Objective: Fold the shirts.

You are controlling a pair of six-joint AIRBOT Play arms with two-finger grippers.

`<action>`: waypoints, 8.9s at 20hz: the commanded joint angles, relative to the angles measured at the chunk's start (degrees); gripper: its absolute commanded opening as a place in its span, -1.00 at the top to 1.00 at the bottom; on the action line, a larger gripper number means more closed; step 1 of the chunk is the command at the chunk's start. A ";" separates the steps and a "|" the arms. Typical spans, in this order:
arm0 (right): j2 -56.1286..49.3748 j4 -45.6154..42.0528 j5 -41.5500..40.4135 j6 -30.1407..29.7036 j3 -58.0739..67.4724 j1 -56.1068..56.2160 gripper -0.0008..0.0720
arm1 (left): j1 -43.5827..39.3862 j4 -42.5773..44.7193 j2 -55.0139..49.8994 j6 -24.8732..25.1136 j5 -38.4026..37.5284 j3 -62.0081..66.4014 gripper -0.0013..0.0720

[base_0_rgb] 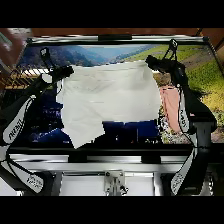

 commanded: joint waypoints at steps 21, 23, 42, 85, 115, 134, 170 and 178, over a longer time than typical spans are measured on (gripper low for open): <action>-0.44 -7.61 -32.98 2.10 0.07 -2.05 0.86 | 8.70 0.55 -4.09 -3.65 -44.19 3.04 0.88; -0.44 -7.63 -33.16 3.30 0.07 -2.21 0.86 | 9.11 0.50 -4.09 -5.84 -44.19 3.06 0.88; 20.26 -7.13 -64.54 -8.22 -11.19 -13.46 -0.29 | 22.21 -3.82 21.99 3.91 -60.37 -31.58 -0.07; 27.34 4.52 -28.87 -8.37 -51.36 -2.10 0.71 | 21.86 -7.21 24.20 13.81 -57.59 -38.07 0.89; -2.16 2.82 -14.16 -5.40 -0.63 0.22 -0.57 | 16.22 -16.22 -15.45 1.40 -52.98 23.32 -0.50; -3.13 -2.27 -22.45 -2.47 -0.63 -4.83 -0.86 | 15.17 -16.22 -5.44 2.29 -66.47 25.11 -0.66; 28.26 -1.86 -59.84 -2.54 -0.59 2.01 0.87 | -6.14 -19.98 6.12 2.23 -58.01 6.58 0.70; 34.14 -5.25 -66.20 -1.46 -0.59 6.84 0.86 | -18.60 -20.44 9.33 0.50 -42.80 -5.05 0.70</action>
